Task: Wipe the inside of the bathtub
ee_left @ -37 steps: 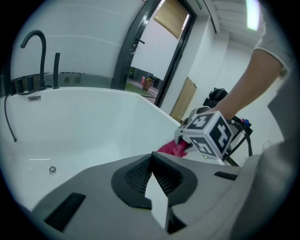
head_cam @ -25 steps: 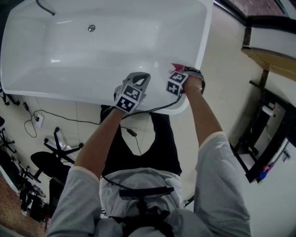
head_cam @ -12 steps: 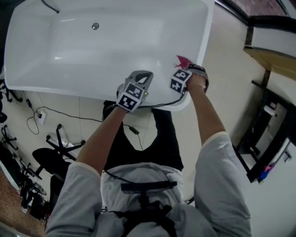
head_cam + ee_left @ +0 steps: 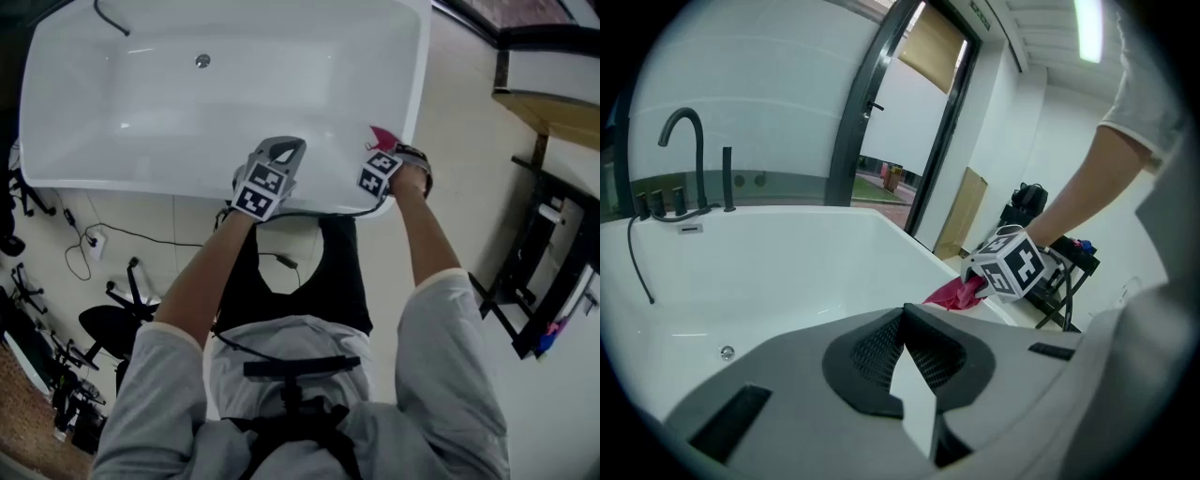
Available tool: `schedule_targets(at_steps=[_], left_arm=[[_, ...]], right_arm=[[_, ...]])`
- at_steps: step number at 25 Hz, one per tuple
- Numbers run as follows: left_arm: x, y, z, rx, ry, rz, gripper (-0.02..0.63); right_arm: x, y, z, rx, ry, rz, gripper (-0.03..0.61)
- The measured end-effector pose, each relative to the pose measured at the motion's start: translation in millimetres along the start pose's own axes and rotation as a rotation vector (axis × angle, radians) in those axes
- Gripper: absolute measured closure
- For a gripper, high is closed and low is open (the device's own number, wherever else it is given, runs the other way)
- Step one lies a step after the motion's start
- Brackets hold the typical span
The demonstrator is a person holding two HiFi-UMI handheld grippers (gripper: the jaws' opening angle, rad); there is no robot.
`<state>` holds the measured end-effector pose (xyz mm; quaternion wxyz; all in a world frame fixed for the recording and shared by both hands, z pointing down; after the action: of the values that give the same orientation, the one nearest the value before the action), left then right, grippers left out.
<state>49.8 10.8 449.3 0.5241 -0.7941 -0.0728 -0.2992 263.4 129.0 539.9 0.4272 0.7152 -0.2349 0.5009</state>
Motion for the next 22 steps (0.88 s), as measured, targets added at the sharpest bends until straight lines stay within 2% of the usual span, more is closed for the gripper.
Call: schedule_targets(at_steps=[3, 6, 9, 11, 14, 18, 22], left_arm=[[-22, 9, -7, 0.016, -0.002, 0.026, 0.607], [-50, 15, -17, 0.065, -0.014, 0.044, 0.608], [-81, 26, -35, 0.083, -0.022, 0.075, 0.608], [-106, 39, -49, 0.070, -0.014, 0.108, 0.608], [-150, 64, -65, 0.051, -0.001, 0.154, 0.607], [-213, 96, -72, 0.086, -0.009, 0.192, 0.608], [-267, 126, -75, 0.093, 0.023, 0.229, 0.607]], right_arm=[[-12, -11, -5, 0.097, -0.014, 0.006, 0.486], [-37, -8, -9, 0.237, -0.061, 0.079, 0.486], [-78, 9, -10, 0.440, -0.111, 0.217, 0.485], [-110, 18, -15, 0.601, -0.142, 0.308, 0.485], [-159, 24, -31, 0.790, -0.201, 0.430, 0.485], [-258, 38, -45, 1.077, -0.249, 0.706, 0.485], [-334, 36, -50, 1.293, -0.254, 0.915, 0.485]])
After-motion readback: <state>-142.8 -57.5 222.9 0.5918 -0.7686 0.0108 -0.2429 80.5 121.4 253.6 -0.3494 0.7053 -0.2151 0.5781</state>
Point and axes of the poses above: the fingertips, and each gripper's own axes: x forward along the fingers, z to its right, y out of its top, the point moved 1 cm from there along -x, backward along the fingers, and after that the axes turned 5 degrees about z, right-handed, at the moved point
